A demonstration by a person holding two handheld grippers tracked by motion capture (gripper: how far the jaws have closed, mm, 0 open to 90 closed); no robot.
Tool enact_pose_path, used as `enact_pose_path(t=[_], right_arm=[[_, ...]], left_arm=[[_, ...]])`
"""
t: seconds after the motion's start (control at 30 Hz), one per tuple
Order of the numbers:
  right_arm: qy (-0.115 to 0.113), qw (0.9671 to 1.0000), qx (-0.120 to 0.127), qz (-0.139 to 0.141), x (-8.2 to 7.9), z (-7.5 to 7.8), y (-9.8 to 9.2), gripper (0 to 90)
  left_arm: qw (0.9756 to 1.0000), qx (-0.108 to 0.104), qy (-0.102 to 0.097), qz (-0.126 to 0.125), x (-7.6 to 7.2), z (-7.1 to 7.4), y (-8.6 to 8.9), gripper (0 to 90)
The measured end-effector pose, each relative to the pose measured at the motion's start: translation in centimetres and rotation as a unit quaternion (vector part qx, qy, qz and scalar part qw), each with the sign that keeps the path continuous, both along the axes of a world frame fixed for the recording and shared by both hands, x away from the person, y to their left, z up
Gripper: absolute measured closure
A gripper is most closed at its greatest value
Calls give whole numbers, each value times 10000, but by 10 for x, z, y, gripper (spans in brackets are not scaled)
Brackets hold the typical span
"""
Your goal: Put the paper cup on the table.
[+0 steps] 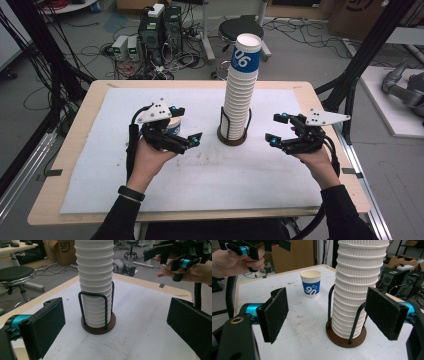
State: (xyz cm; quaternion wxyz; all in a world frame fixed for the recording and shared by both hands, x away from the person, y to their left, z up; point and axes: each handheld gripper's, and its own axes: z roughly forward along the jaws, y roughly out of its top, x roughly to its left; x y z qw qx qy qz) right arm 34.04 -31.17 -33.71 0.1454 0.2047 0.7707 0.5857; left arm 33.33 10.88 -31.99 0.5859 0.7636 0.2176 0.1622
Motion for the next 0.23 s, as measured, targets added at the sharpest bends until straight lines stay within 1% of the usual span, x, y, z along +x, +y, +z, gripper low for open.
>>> enact_pose_path(t=[0.23], right_arm=[[-11,10000,0,-3,0,0,0,196]], left_arm=[[10000,-3,-14,10,0,0,0,17]])
